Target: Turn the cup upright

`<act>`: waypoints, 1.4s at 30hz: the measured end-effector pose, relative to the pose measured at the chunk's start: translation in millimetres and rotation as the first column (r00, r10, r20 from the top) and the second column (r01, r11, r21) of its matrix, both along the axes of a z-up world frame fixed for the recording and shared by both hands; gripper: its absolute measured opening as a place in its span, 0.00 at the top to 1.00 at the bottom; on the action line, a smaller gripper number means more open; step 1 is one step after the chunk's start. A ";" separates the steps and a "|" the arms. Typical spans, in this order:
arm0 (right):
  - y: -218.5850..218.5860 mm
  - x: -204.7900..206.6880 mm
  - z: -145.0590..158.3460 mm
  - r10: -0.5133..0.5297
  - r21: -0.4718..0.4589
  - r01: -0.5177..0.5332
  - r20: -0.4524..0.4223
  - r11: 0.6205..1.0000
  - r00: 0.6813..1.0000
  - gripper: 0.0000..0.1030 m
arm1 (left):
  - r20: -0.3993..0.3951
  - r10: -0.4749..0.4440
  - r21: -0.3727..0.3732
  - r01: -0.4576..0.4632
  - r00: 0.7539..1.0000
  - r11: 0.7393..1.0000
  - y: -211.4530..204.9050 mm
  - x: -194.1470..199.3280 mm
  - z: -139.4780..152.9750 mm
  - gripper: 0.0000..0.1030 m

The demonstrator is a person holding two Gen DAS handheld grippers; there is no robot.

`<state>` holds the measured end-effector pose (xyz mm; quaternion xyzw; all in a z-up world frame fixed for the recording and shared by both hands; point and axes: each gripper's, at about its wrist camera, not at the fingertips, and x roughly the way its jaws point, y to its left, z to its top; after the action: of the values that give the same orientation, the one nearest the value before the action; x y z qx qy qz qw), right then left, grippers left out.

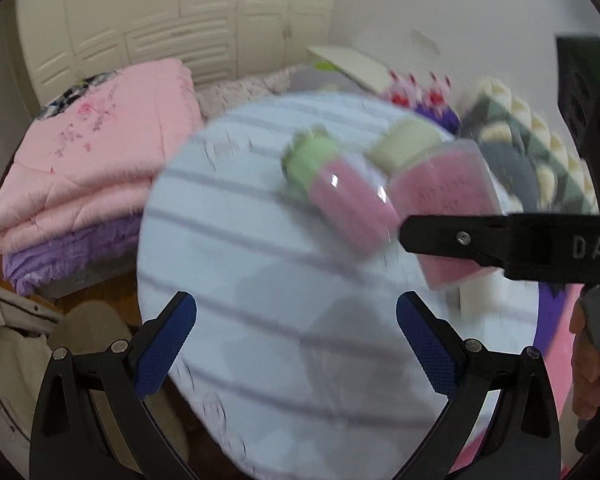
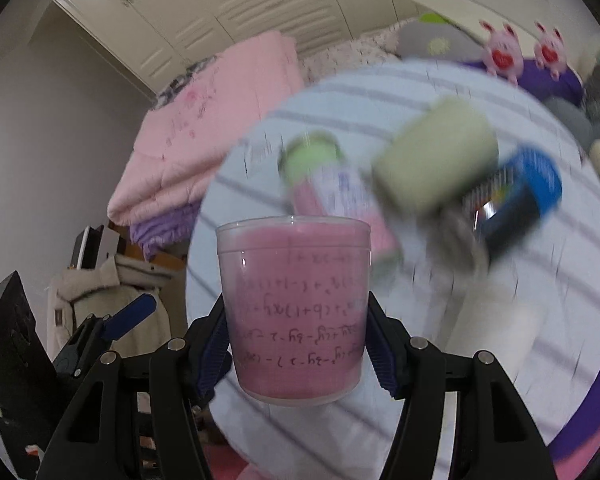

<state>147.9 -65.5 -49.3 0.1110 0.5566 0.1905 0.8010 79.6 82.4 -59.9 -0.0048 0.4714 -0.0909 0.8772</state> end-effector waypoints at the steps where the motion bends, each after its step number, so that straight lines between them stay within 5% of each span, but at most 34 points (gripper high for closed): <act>1: 1.5 -7.3 -7.2 -0.005 -0.002 0.005 -0.011 1.000 1.000 0.39 | -0.010 -0.010 0.008 0.010 1.000 1.000 -2.8 -9.2 -5.3 0.02; 12: 36.4 -25.8 -75.3 -0.056 -0.055 0.049 -0.145 0.997 0.988 0.38 | -0.092 -0.032 0.086 0.040 0.995 0.996 -17.7 -55.4 -35.9 0.02; 17: 36.4 -23.1 -72.6 -0.077 -0.034 0.072 -0.159 0.997 0.984 0.23 | -0.085 -0.047 0.058 0.052 0.995 0.997 -22.7 -57.7 -27.3 0.02; 26: 5.3 -43.0 -33.6 -0.070 -0.041 0.070 -0.005 0.997 0.998 0.23 | -0.059 -0.084 0.021 0.085 0.995 0.996 -50.6 -54.5 -11.8 0.02; 35: -53.2 -54.0 -12.4 -0.163 -0.087 0.179 0.162 0.980 0.973 0.23 | -0.156 -0.013 -0.024 0.009 0.988 1.000 -78.5 -15.8 -30.9 0.02; 42: -86.1 -51.7 -13.1 -0.161 -0.043 0.170 0.154 0.985 0.975 0.23 | -0.242 0.061 -0.010 -0.065 0.968 0.998 -83.1 7.8 -55.1 0.04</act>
<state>96.1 -151.6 -62.4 0.1201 0.4887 0.1153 0.8564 87.4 -0.6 -115.0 -0.0384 0.5734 -0.0657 0.8158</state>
